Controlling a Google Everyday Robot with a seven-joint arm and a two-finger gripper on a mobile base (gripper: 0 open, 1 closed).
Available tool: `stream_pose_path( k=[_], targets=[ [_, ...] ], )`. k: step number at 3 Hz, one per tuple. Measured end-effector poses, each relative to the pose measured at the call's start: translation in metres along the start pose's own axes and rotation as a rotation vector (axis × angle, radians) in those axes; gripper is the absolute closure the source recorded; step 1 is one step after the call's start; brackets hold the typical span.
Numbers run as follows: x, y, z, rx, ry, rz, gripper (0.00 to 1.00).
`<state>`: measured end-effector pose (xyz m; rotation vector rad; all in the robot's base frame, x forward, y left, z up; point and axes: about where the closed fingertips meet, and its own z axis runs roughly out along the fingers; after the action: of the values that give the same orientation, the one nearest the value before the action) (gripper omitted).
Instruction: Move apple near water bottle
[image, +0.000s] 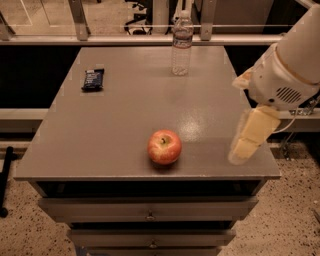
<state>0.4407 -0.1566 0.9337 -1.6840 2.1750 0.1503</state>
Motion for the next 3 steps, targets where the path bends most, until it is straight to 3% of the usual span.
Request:
stream_pose_path(
  k=[3],
  targets=[
    [-0.057,0.023,0.068,-0.091,-0.2,0.024,0.0]
  ],
)
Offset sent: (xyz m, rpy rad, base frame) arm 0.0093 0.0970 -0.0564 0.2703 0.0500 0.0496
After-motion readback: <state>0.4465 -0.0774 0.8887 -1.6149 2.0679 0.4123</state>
